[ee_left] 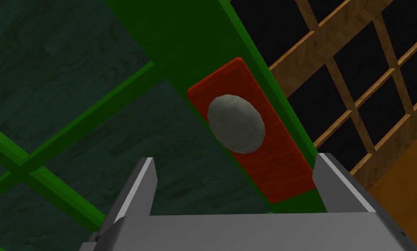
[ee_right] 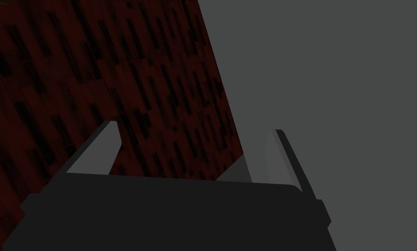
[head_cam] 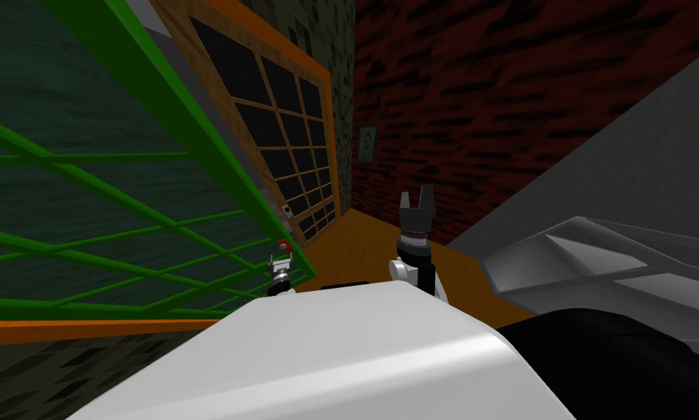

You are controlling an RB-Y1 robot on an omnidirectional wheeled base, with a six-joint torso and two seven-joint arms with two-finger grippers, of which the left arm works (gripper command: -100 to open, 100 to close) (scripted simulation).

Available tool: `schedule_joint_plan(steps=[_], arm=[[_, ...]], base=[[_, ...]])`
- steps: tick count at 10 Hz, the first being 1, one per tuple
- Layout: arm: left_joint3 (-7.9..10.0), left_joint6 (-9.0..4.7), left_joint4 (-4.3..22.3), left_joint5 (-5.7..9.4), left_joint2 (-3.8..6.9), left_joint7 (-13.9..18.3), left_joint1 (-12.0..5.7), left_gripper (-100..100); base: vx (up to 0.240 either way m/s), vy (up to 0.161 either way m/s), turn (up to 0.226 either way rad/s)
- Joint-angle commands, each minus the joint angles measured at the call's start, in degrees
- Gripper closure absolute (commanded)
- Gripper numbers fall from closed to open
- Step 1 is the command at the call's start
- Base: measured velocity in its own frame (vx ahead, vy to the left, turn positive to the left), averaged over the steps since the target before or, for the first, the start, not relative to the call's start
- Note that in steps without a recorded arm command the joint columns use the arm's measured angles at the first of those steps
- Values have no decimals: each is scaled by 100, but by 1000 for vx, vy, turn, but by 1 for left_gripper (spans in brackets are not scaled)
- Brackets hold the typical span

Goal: Pull the door open

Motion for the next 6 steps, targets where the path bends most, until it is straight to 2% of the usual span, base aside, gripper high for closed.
schedule_joint_plan(steps=[1,2,3,5,6], arm=[[-50,-3,-21,118,-11,284,-8,-100],[-92,-5,-36,218,-20,434,-18,-100],[-92,-5,-36,218,-20,514,-18,-100],[-174,-8,-64,411,-37,874,-36,-100],[-174,-8,-64,411,-37,960,-36,-100]], base=[[-51,27,-64],[-82,39,-156],[-63,34,-46],[-78,14,-93],[-70,17,-41]])
